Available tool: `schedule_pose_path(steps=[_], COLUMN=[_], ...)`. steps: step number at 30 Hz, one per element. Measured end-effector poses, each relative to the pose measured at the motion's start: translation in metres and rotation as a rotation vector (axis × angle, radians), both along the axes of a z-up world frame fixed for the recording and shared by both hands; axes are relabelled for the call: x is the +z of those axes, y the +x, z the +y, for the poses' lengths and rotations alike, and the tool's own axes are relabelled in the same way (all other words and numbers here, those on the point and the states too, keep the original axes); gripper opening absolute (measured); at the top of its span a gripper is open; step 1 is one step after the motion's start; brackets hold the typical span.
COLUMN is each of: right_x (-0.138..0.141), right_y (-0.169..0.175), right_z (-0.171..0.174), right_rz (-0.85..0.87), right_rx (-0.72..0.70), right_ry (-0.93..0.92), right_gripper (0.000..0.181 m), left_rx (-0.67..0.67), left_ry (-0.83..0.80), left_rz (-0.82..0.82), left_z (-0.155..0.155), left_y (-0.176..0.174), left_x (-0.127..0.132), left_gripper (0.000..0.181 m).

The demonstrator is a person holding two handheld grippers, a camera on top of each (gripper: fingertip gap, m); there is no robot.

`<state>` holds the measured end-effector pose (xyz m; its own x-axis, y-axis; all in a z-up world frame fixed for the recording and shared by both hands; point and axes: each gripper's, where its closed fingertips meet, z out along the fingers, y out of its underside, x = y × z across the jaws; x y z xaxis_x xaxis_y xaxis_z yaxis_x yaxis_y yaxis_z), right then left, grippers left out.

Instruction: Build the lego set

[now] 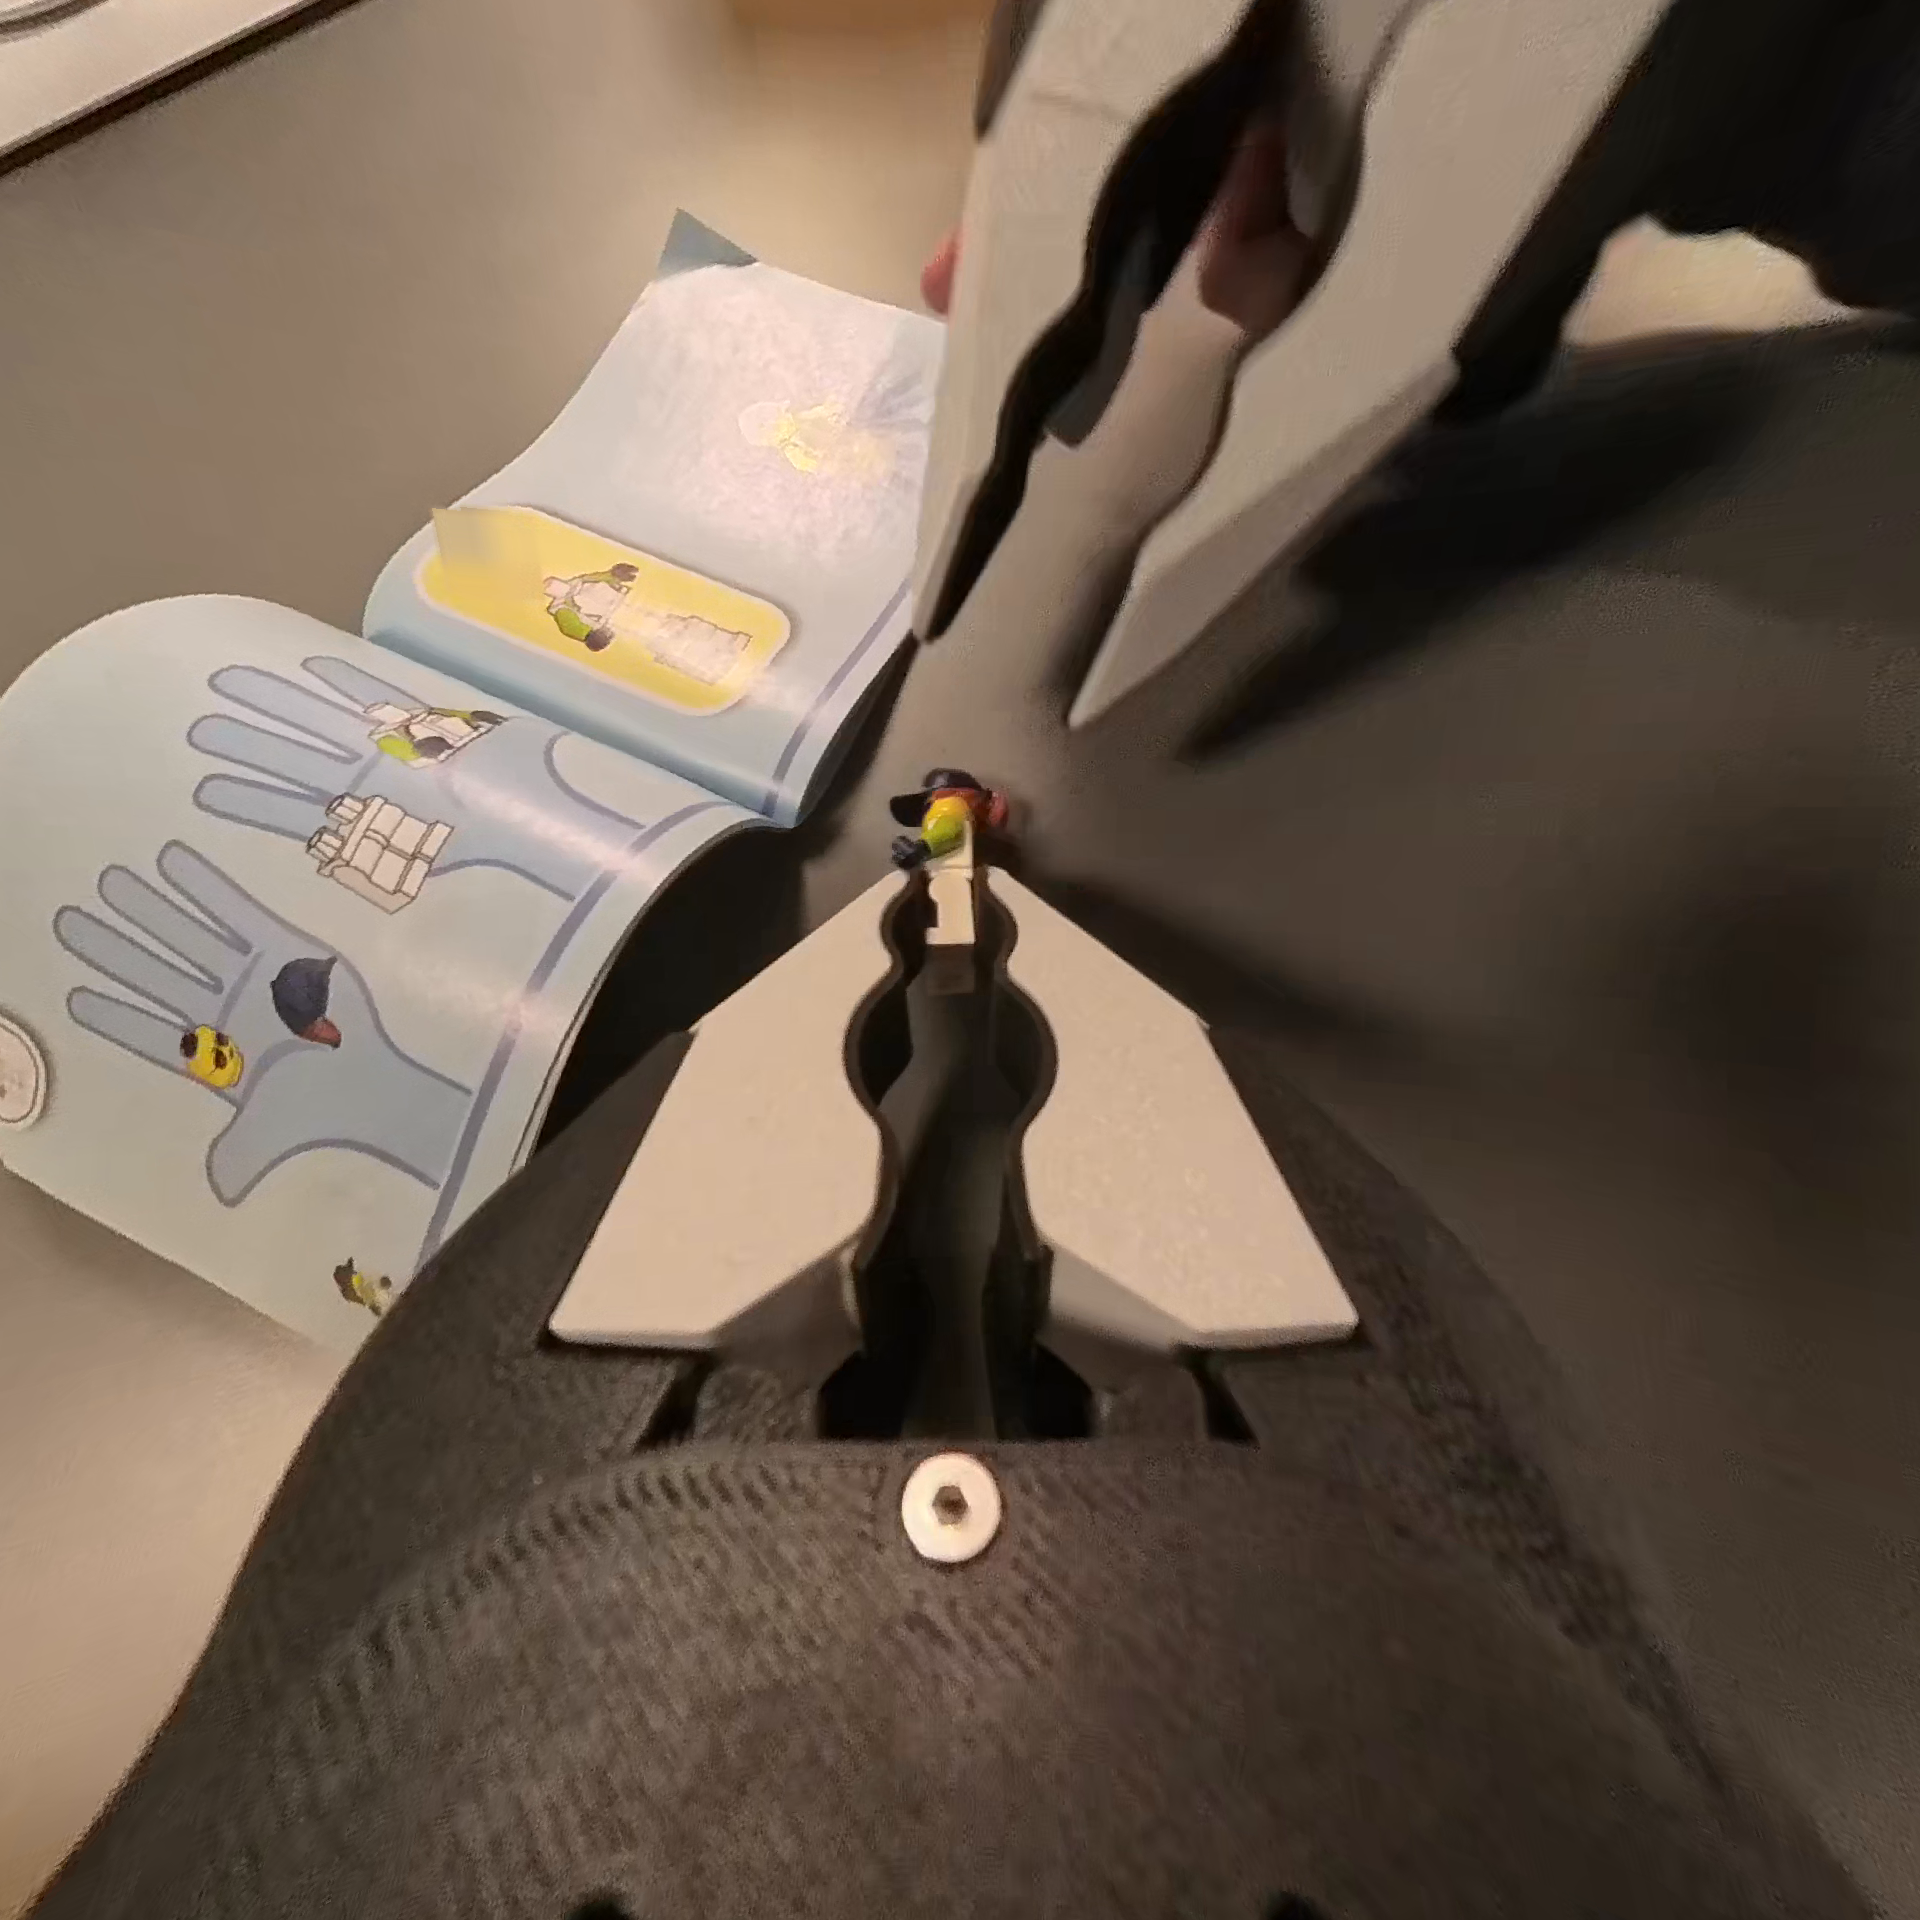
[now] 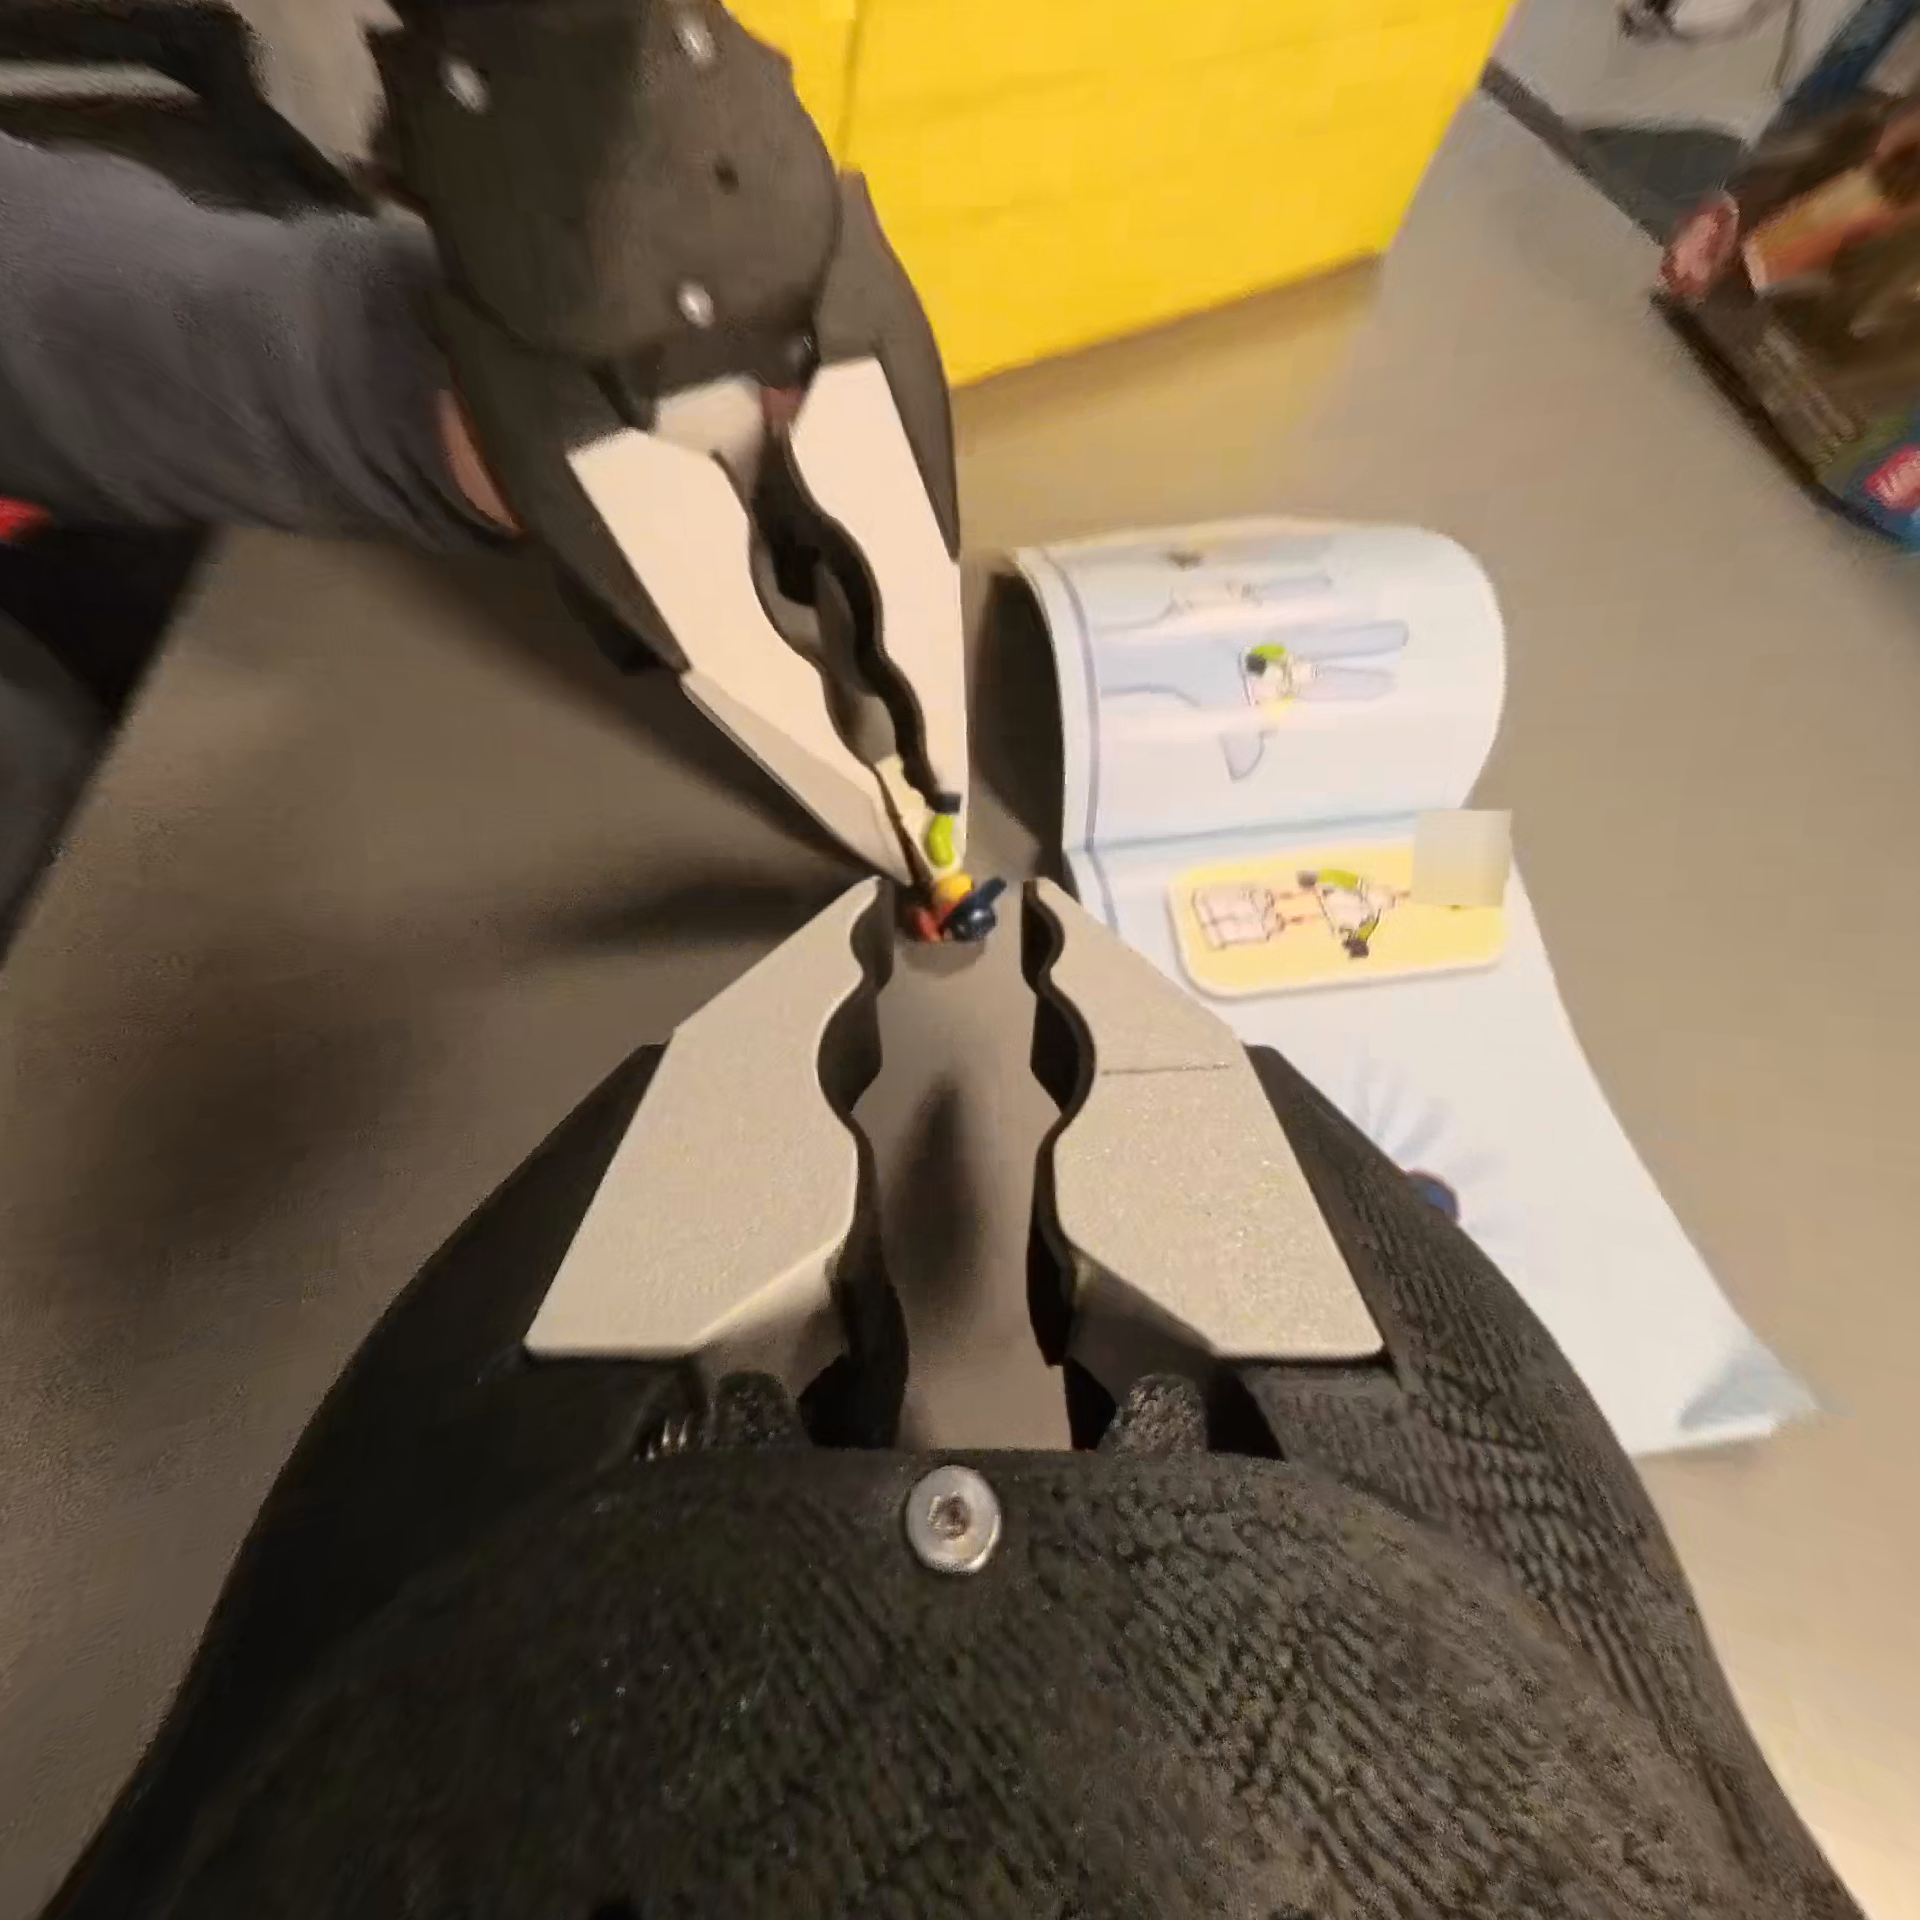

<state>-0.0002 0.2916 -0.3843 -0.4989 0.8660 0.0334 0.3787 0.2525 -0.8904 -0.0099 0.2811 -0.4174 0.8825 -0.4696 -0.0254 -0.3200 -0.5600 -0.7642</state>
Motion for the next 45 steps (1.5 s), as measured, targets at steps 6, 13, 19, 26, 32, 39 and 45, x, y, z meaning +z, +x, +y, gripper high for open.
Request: schedule_pose_path(steps=[6,13,19,26,32,39,45], right_x=[-0.022,-0.032,-0.033,-0.027,-0.017,-0.014,-0.009], right_y=[0.002,-0.007,-0.009,-0.010,-0.006,-0.002,-0.001], right_z=[0.000,-0.005,-0.009,-0.009,-0.012,-0.016,-0.018], right_rz=[-0.130,-0.151,-0.154,-0.102,-0.004,0.020,0.043], right_rx=[0.187,0.236,0.236,0.207,0.166,0.167,0.165], right_ry=[0.061,0.147,0.150,0.156,0.186,0.186,0.161], right_gripper=[0.024,0.021,0.017,0.017,0.016,0.016,0.015], left_rx=[-0.024,-0.032,-0.052,-0.071,-0.120,-0.171,-0.186], left_ry=[-0.003,-0.006,-0.014,0.058,0.155,0.202,0.240], left_rz=[-0.005,-0.010,-0.029,0.003,0.041,0.079,0.079], left_z=[0.000,0.000,-0.001,-0.001,-0.003,-0.007,-0.009], left_y=[0.000,0.000,0.002,0.002,0.006,0.010,0.011], left_x=[0.000,0.000,0.000,0.007,0.016,0.019,0.023], left_gripper=[0.007,0.007,0.007,0.006,0.006,0.006,0.006])
